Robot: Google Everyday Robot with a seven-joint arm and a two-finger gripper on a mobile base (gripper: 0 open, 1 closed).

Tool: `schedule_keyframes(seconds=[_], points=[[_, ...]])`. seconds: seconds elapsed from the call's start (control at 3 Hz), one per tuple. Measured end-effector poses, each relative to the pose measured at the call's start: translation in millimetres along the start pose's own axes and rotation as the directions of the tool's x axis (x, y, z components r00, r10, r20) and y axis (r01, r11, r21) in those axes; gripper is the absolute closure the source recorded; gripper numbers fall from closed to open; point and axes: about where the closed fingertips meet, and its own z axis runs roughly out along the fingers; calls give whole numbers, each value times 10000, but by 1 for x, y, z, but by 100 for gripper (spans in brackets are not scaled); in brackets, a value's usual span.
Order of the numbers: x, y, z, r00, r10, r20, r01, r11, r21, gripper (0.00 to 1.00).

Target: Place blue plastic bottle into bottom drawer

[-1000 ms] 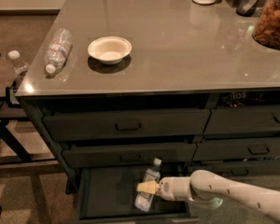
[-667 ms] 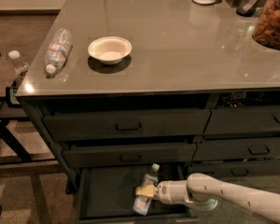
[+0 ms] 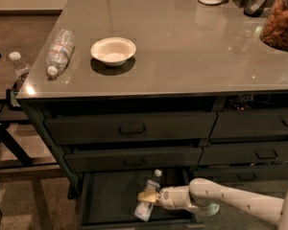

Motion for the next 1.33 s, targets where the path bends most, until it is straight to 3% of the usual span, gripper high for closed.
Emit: schedule_keyframes(seconds=[0.67,1.33], points=[[-4,-37,56,9971,697,-316,-708,9969,-354,100],[-3,-49,69,9938,1094,-196,-1106,9910,-748,100]])
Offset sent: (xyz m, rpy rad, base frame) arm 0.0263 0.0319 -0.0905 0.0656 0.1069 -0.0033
